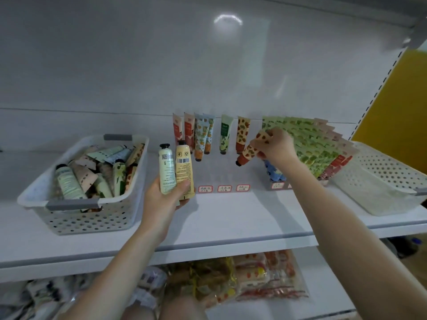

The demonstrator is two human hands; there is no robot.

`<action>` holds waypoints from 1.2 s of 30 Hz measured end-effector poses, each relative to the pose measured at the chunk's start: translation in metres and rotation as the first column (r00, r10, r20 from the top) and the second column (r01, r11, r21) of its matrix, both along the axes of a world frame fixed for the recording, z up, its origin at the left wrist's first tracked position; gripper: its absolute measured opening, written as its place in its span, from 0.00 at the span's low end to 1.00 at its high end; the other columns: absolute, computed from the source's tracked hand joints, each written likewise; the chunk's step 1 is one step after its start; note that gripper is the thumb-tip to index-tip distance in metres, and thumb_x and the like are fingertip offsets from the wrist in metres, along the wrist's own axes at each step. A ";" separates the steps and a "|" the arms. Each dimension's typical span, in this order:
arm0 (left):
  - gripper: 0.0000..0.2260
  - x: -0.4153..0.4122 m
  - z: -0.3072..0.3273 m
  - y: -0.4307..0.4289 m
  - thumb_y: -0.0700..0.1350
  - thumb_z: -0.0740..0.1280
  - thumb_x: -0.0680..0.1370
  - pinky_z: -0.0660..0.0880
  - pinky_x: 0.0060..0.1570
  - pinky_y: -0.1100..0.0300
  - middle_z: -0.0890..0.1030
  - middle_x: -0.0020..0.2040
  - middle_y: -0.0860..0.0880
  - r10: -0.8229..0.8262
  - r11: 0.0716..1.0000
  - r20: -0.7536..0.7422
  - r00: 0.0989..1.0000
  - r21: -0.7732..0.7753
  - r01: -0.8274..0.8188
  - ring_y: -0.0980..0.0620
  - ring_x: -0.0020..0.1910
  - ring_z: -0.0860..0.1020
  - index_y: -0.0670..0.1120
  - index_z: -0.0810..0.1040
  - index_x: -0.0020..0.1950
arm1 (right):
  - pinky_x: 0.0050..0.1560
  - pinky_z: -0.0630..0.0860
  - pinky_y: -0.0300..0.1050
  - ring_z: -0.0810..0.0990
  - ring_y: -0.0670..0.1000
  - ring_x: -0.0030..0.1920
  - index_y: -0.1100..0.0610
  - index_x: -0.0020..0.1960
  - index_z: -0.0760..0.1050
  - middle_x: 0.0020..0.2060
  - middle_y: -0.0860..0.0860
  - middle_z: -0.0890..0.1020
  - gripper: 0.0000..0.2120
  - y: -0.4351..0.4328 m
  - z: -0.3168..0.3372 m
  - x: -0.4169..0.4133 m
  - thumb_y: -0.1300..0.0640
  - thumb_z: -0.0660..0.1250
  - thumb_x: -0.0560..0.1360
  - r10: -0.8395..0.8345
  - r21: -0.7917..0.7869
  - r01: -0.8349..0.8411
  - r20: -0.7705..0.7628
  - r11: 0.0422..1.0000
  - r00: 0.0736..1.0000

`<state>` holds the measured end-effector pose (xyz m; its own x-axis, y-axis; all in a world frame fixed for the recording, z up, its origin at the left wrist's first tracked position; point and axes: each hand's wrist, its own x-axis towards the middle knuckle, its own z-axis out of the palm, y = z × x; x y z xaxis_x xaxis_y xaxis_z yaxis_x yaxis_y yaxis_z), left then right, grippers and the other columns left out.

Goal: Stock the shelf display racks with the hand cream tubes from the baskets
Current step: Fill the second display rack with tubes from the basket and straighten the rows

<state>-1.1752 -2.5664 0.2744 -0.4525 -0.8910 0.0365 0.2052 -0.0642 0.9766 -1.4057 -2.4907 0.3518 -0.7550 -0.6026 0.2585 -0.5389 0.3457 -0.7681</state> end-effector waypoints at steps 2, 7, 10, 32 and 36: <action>0.14 -0.004 -0.006 -0.001 0.40 0.68 0.75 0.77 0.41 0.62 0.80 0.52 0.49 0.007 0.999 0.021 1.000 -0.037 -0.006 0.51 0.50 0.79 0.49 0.73 0.59 | 0.34 0.77 0.43 0.79 0.47 0.29 0.61 0.40 0.71 0.34 0.57 0.79 0.09 -0.012 0.001 -0.010 0.58 0.68 0.74 -0.043 -0.021 0.042 -0.031 0.999 0.999; 0.16 -0.012 -0.020 -0.005 0.40 0.68 0.75 0.79 0.38 0.67 0.80 0.53 0.48 0.002 0.997 0.072 0.997 -0.075 0.003 0.51 0.50 0.80 0.45 0.73 0.62 | 0.44 0.79 0.60 0.82 0.62 0.44 0.66 0.47 0.72 0.44 0.64 0.80 0.09 -0.039 0.004 -0.022 0.59 0.61 0.79 -0.023 0.042 0.031 -0.177 0.999 0.984; 0.15 -0.015 -0.024 -0.008 0.40 0.68 0.74 0.79 0.39 0.67 0.80 0.53 0.49 -0.011 0.997 0.076 0.997 -0.074 0.017 0.50 0.50 0.80 0.46 0.74 0.61 | 0.43 0.79 0.59 0.82 0.61 0.42 0.64 0.45 0.71 0.42 0.64 0.80 0.11 -0.051 0.007 -0.024 0.58 0.55 0.81 0.002 0.063 0.013 -0.225 0.998 0.974; 0.16 -0.015 -0.028 -0.019 0.39 0.69 0.74 0.79 0.37 0.66 0.81 0.53 0.46 -0.046 0.999 0.034 0.998 -0.003 0.046 0.49 0.49 0.81 0.45 0.74 0.61 | 0.53 0.78 0.56 0.79 0.64 0.53 0.71 0.53 0.76 0.51 0.65 0.80 0.10 -0.103 0.020 -0.031 0.69 0.58 0.77 0.068 0.267 0.017 -0.303 0.963 0.951; 0.15 -0.015 -0.027 -0.020 0.39 0.69 0.74 0.78 0.36 0.67 0.82 0.53 0.47 -0.042 0.999 0.029 0.999 0.000 0.042 0.50 0.49 0.81 0.46 0.75 0.60 | 0.48 0.79 0.58 0.81 0.62 0.46 0.66 0.51 0.76 0.48 0.63 0.79 0.11 -0.103 0.015 -0.031 0.70 0.55 0.77 0.058 0.220 0.024 -0.355 0.975 0.933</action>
